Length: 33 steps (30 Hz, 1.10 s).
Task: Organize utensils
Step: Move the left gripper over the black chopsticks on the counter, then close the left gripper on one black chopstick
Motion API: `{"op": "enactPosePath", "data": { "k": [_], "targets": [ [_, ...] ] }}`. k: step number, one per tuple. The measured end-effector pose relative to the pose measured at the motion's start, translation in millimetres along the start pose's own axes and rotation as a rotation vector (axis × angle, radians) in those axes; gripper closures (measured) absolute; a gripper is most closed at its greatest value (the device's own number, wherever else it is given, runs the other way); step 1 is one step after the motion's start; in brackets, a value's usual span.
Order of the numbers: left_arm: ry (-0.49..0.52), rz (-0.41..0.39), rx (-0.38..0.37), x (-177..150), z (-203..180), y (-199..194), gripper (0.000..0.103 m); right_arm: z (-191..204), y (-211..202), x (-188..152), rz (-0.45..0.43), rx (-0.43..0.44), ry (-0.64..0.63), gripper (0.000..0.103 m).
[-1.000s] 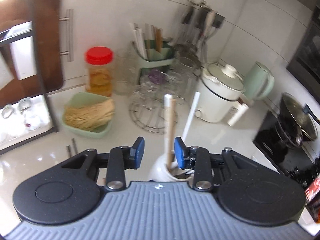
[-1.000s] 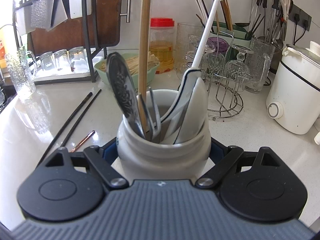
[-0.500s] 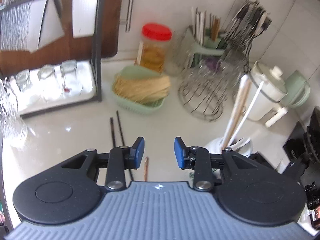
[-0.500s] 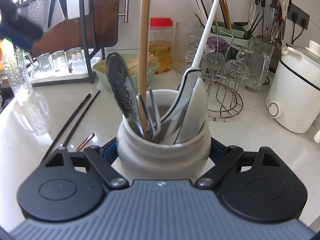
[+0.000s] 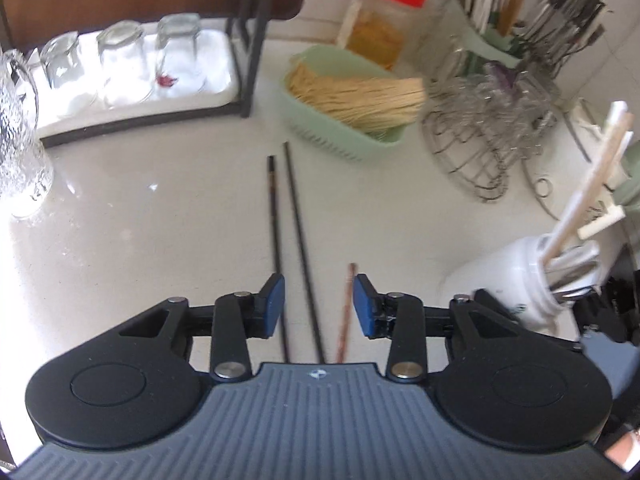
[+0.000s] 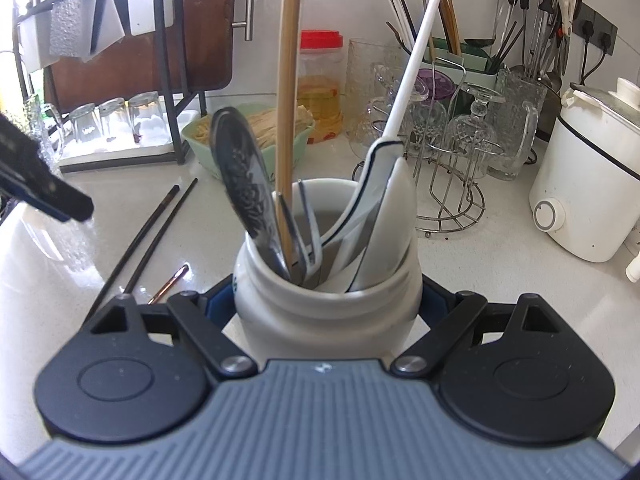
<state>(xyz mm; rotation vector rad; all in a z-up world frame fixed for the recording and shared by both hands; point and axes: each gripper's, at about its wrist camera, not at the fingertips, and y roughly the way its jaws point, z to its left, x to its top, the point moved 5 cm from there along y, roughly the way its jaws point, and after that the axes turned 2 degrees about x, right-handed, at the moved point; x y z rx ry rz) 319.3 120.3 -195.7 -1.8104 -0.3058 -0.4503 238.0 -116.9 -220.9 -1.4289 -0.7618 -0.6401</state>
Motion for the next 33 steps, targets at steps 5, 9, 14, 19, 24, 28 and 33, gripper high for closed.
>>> {"op": "enactPosePath", "data": {
  "k": [5,9,14,19,24,28,33],
  "targets": [
    [-0.030,0.017,0.005,-3,17,23,0.059,1,-1,-1,-0.006,-0.006,0.001,0.012],
    [-0.030,0.032,-0.003,-6,27,36,0.059,1,-1,-2,-0.008,-0.009,0.000,0.012],
    [-0.003,0.030,0.000,0,33,50,0.059,3,-1,-1,0.002,-0.020,0.007,0.012],
    [0.025,0.004,-0.005,14,32,61,0.060,4,0,1,0.019,-0.036,0.018,0.012],
    [0.062,-0.021,0.018,36,24,75,0.060,6,1,1,0.032,-0.055,0.032,0.012],
    [0.133,-0.042,0.081,54,17,88,0.060,6,2,2,0.035,-0.071,0.048,0.012],
    [0.162,-0.025,0.124,67,17,101,0.062,6,2,2,0.040,-0.078,0.057,0.012]
  ]
}}
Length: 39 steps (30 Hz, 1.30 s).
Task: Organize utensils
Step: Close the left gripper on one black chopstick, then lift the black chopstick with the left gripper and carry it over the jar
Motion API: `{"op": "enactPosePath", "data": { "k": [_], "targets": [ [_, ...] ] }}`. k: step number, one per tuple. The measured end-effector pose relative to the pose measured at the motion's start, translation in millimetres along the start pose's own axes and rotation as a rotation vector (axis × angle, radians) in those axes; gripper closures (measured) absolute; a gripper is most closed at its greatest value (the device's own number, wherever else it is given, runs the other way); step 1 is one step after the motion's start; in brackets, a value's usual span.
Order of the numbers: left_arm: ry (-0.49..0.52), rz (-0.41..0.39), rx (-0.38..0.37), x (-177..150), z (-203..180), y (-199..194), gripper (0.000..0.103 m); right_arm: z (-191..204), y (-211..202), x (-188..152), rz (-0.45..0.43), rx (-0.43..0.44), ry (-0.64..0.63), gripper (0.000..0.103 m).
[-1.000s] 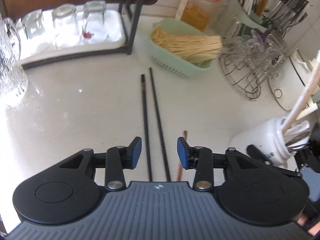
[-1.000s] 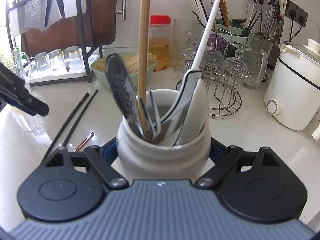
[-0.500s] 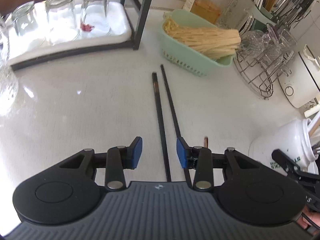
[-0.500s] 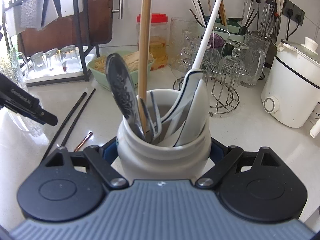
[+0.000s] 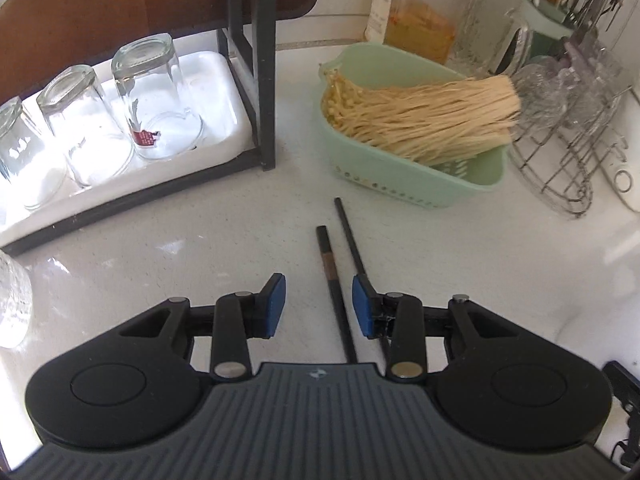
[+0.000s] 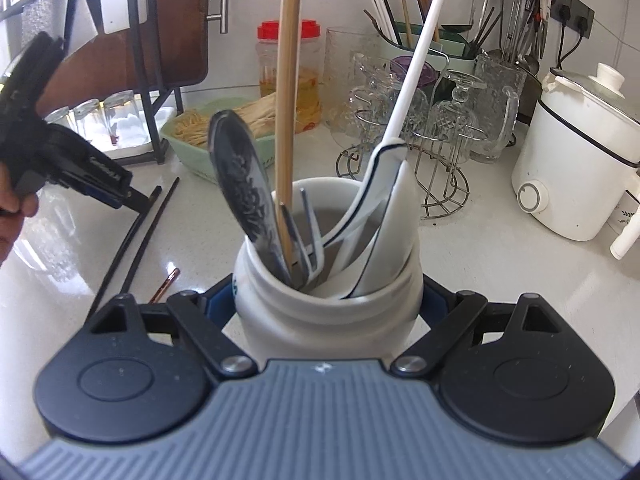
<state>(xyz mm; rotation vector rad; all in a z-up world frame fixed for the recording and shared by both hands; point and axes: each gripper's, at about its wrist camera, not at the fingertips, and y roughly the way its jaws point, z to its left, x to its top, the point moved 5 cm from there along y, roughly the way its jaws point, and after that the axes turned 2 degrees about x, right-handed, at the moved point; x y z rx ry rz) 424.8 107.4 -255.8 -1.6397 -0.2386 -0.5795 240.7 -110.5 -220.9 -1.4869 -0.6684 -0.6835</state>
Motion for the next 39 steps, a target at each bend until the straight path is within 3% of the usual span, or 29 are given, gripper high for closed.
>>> {"op": "enactPosePath", "data": {
  "k": [6,9,10,13,15,25,34,39],
  "targets": [
    [0.014,0.023,0.033,3,-1,10,0.066,-1,0,0,-0.003,0.000,0.003,0.012],
    [0.034,0.022,0.062,3,-3,11,0.081,-1,0,-1,-0.007,0.002,0.002,0.012],
    [0.037,0.027,0.069,4,-5,12,0.092,-1,0,-1,-0.008,0.003,0.001,0.012],
    [0.037,0.042,0.076,5,-7,13,0.095,-2,0,0,-0.010,0.008,-0.002,0.012],
    [0.046,0.039,0.095,4,-11,11,0.096,-2,0,0,-0.010,0.012,-0.007,0.012],
    [-0.022,-0.015,0.050,-1,-23,-26,0.096,-4,3,2,-0.006,0.057,-0.046,0.012],
    [-0.135,-0.070,-0.042,-17,-33,-82,0.097,-1,7,5,-0.015,0.081,-0.067,0.012],
    [-0.083,-0.111,-0.073,-23,-50,-109,0.097,-1,8,6,-0.015,0.087,-0.073,0.012]
  ]
}}
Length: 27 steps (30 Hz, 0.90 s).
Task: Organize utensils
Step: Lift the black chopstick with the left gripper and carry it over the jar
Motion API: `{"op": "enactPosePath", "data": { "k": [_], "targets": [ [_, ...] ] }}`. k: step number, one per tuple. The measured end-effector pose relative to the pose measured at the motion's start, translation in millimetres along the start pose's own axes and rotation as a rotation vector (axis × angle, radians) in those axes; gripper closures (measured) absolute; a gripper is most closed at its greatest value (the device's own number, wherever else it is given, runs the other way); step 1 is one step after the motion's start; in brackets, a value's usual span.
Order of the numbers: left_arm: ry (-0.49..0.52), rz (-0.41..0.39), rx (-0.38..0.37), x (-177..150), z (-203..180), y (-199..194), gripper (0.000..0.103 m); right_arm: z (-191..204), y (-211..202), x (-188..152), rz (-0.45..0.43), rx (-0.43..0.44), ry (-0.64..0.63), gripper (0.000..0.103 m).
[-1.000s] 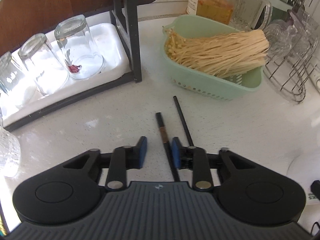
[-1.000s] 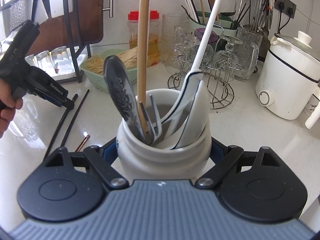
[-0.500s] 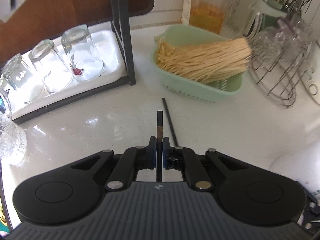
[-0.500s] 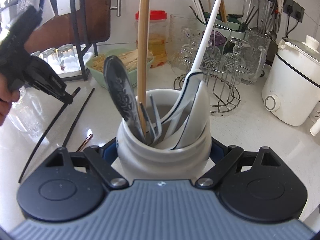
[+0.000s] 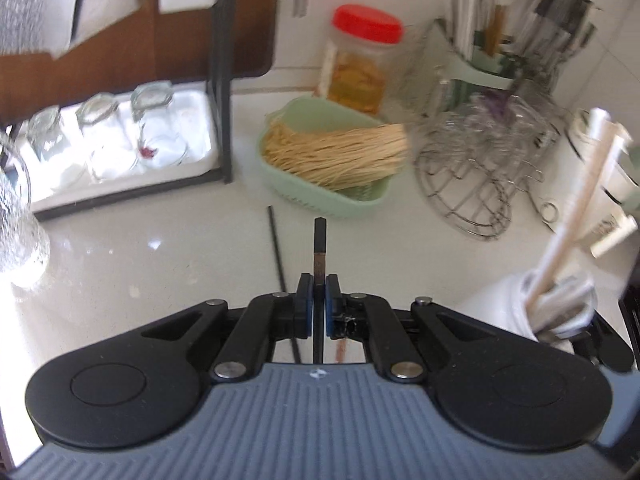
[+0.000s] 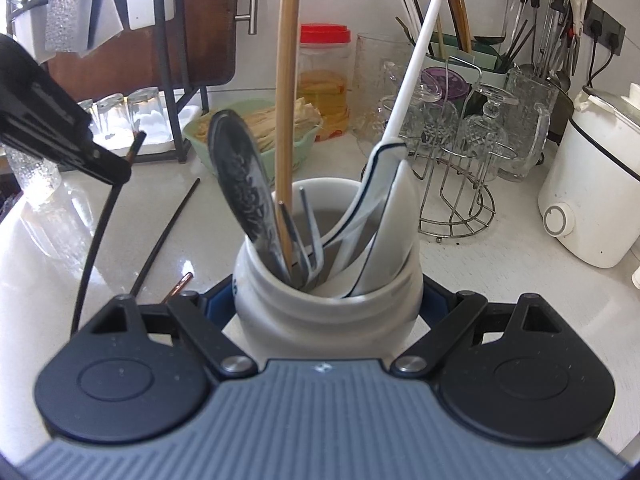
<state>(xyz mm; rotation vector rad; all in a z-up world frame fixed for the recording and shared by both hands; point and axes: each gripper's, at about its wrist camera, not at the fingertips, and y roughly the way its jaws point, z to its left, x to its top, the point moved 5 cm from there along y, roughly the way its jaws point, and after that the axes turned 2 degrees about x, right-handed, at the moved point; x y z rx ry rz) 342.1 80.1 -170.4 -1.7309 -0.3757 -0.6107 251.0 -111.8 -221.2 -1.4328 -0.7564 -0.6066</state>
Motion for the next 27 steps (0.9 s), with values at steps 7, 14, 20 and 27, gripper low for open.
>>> {"op": "enactPosePath", "data": {
  "k": [7,14,20,27],
  "targets": [
    [0.009,-0.041,-0.070,4,-10,-32,0.097,-1,1,0,-0.005,0.009,-0.011,0.011],
    [0.048,-0.087,-0.137,11,-25,-63,0.097,0,3,1,-0.011,0.017,-0.017,0.011],
    [0.060,-0.120,-0.160,14,-34,-76,0.097,0,3,2,-0.015,0.020,-0.020,0.011],
    [0.073,-0.143,-0.167,13,-42,-81,0.097,0,3,1,-0.018,0.021,-0.024,0.011]
  ]
}}
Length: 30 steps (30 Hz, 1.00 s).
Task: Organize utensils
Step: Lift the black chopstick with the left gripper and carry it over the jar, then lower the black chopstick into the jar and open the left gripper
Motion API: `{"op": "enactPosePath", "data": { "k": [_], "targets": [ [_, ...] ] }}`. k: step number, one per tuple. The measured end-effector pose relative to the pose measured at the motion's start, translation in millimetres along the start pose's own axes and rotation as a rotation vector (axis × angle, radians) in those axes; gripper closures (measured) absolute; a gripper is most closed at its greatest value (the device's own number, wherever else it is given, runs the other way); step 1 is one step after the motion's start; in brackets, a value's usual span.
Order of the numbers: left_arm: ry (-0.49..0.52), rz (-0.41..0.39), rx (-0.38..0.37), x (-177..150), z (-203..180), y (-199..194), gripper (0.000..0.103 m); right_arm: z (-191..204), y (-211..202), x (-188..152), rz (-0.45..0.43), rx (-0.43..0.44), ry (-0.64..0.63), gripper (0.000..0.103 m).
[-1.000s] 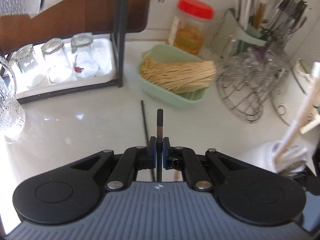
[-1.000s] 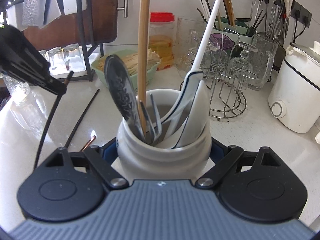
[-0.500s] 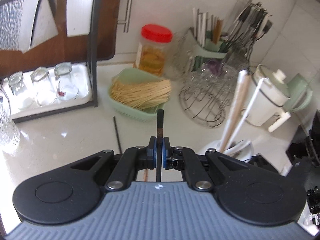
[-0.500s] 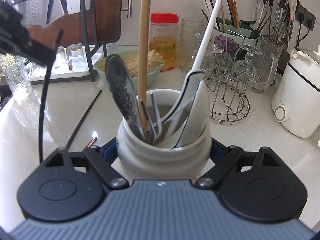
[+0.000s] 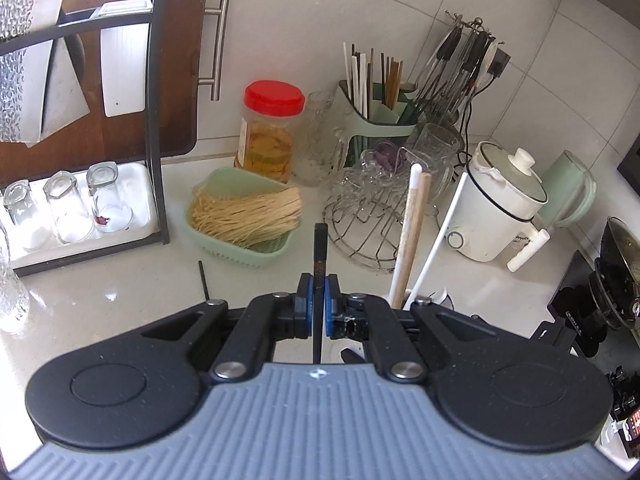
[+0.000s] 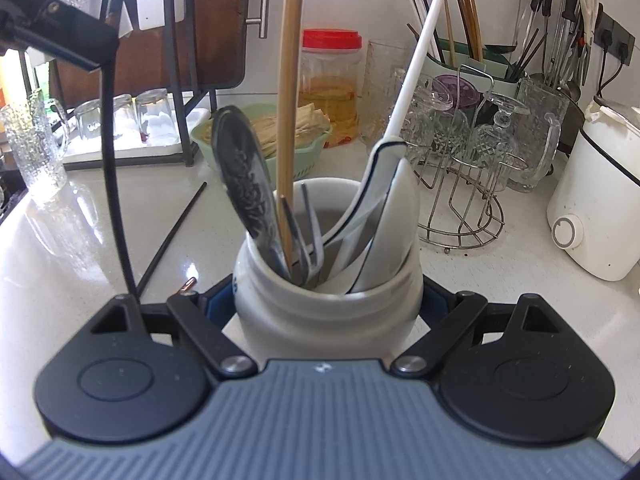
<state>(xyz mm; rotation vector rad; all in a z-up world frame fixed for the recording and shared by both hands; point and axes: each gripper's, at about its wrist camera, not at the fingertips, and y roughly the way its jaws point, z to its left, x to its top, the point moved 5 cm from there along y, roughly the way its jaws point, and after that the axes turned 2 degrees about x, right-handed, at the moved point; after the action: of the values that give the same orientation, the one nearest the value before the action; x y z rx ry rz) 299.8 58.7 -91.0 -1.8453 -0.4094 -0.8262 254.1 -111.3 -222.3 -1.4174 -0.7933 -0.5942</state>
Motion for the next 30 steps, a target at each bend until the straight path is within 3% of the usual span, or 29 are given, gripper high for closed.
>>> {"op": "enactPosePath", "data": {
  "k": [13,30],
  "targets": [
    [0.015,-0.066,-0.014,13,-9,-24,0.097,0,0,1,-0.003,0.007,-0.007,0.011],
    [0.115,-0.301,-0.109,88,-59,-105,0.097,0,1,1,-0.005,0.009,-0.007,0.011]
  ]
}}
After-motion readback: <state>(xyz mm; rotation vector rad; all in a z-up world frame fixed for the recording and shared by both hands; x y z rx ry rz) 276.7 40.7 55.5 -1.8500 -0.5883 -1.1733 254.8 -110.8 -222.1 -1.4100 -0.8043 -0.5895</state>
